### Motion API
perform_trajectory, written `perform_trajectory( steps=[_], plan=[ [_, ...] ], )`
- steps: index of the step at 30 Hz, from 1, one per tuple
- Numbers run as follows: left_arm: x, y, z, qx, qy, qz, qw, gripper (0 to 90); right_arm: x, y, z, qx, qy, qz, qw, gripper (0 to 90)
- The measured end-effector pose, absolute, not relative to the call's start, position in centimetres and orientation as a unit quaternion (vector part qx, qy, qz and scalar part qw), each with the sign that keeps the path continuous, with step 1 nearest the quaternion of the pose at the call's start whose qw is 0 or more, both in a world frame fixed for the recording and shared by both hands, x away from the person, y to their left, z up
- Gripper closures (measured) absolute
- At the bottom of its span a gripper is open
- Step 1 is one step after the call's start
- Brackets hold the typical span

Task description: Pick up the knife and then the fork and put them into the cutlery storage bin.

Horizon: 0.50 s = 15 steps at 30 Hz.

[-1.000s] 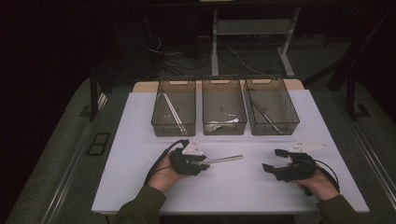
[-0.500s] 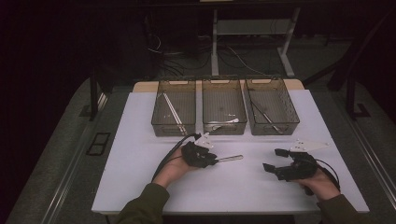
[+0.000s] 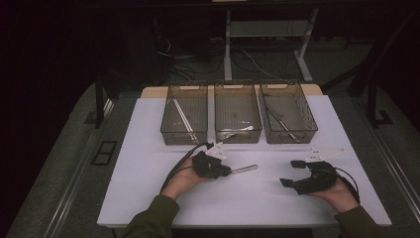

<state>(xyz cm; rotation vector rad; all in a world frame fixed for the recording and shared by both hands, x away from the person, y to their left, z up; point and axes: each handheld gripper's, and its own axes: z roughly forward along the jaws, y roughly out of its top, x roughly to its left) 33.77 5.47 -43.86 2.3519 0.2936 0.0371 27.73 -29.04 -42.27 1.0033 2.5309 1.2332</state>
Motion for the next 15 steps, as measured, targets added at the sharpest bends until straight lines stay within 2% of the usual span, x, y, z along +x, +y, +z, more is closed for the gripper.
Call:
perform_trajectory(
  steps=[8,13,15],
  plan=[
    [33.0,6.2,-42.6,0.914,0.102,0.007,0.392,84.6,27.5,-28.0,-41.4,0.293,0.860,0.410,0.080,23.0],
    [32.3,6.2,-42.0,0.913,0.089,0.001,0.397,84.6,27.7,-27.3,-41.1,0.272,0.869,0.407,0.066,24.9],
    [32.1,6.1,-41.7,0.913,0.082,0.000,0.399,84.5,27.7,-27.0,-40.9,0.263,0.873,0.408,0.057,29.7]
  ],
)
